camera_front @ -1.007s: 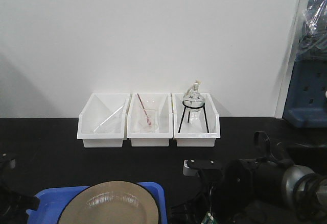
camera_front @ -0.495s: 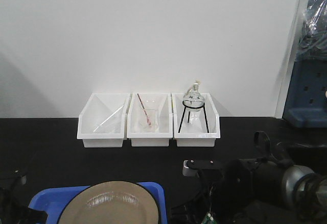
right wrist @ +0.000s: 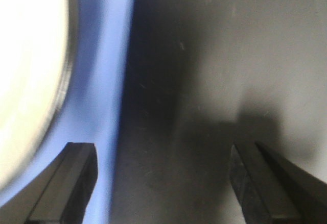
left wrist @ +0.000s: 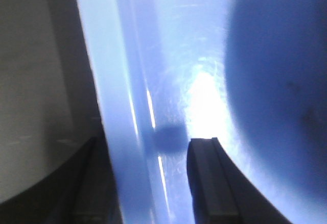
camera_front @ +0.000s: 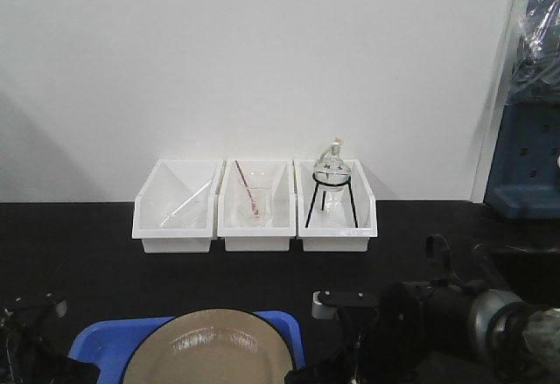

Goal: Place disk in tray to left cabinet
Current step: 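Grasp the blue tray's opposite edges with the left and right grippers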

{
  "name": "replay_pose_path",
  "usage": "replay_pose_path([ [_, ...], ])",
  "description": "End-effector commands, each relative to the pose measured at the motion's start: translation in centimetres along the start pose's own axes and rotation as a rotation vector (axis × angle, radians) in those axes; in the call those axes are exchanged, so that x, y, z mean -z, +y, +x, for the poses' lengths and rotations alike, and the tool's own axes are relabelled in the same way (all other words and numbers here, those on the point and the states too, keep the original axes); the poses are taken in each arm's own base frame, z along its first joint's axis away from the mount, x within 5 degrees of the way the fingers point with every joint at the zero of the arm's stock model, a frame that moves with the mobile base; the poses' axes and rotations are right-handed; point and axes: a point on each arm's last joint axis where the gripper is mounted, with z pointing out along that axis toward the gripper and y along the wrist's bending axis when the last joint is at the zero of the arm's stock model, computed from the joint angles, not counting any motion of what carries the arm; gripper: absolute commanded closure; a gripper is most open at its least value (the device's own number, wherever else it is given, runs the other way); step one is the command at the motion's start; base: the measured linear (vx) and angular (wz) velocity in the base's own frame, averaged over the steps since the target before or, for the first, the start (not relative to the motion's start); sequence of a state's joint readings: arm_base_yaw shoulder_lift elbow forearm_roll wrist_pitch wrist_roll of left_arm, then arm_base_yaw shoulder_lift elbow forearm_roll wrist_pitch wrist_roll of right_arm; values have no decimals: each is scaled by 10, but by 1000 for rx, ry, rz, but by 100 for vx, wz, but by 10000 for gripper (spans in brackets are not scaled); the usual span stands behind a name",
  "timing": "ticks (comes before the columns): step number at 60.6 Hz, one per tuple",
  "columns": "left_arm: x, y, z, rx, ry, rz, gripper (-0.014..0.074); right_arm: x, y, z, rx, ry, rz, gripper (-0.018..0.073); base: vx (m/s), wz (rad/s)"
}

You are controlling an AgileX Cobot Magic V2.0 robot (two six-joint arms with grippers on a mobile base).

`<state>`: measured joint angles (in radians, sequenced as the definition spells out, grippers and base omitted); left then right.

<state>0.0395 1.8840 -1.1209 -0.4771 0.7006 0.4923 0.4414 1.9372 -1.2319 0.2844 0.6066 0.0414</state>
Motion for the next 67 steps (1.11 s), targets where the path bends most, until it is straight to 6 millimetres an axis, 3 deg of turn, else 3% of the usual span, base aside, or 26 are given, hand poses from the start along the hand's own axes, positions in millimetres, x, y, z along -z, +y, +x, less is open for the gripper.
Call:
replay_pose_path([
  [1,19,-16,-12,-14,-78,35,188,16,5,-11,-4,-80,-26,-15,0,0],
  [17,15,-32,-10,-52,-51,58,188,10,5,-18,-32,-144,-40,-12,0,0],
  [28,13,-41,-10,-77,-46,66,188,-1,8,-27,-10,-96,-39,47,0,0],
  [53,12,-41,-14,35,-86,50,197,2,15,-54,75,-109,-34,297,0,0],
  [67,13,-39,-17,156,-119,42,324,2,17,-50,37,-57,-57,469,0,0],
])
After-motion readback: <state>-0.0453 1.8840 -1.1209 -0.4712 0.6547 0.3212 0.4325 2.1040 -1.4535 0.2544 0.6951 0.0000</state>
